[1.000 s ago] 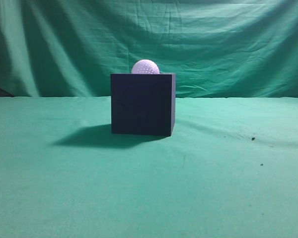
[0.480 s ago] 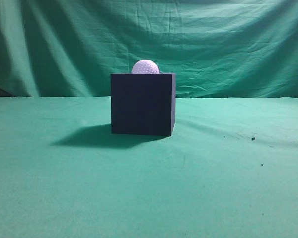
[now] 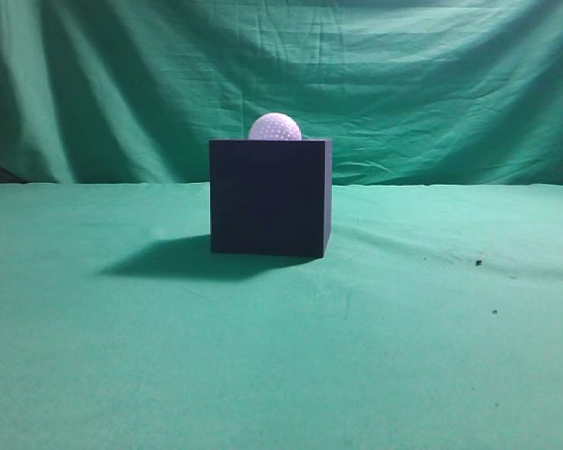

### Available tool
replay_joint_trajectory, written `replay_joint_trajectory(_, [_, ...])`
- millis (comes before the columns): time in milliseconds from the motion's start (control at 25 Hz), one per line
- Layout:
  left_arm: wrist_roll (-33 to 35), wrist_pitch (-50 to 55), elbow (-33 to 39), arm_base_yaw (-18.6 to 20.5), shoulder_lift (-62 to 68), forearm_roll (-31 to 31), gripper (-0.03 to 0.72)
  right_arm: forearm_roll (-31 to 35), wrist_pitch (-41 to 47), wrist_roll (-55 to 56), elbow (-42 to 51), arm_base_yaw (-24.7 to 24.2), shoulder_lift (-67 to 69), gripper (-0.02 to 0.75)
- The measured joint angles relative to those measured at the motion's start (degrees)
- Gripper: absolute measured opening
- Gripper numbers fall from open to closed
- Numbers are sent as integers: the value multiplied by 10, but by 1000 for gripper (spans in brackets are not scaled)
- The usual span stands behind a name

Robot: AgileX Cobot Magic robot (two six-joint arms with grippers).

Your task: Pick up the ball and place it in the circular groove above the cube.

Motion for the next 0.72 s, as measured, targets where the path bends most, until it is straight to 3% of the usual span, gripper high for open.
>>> replay_joint_trajectory(200, [0,0,0,0,0,0,0,28,14,2,37,-40,-4,0])
replay_joint_trajectory(720, [0,0,0,0,0,0,0,31,26,1,38,-42,-4,0])
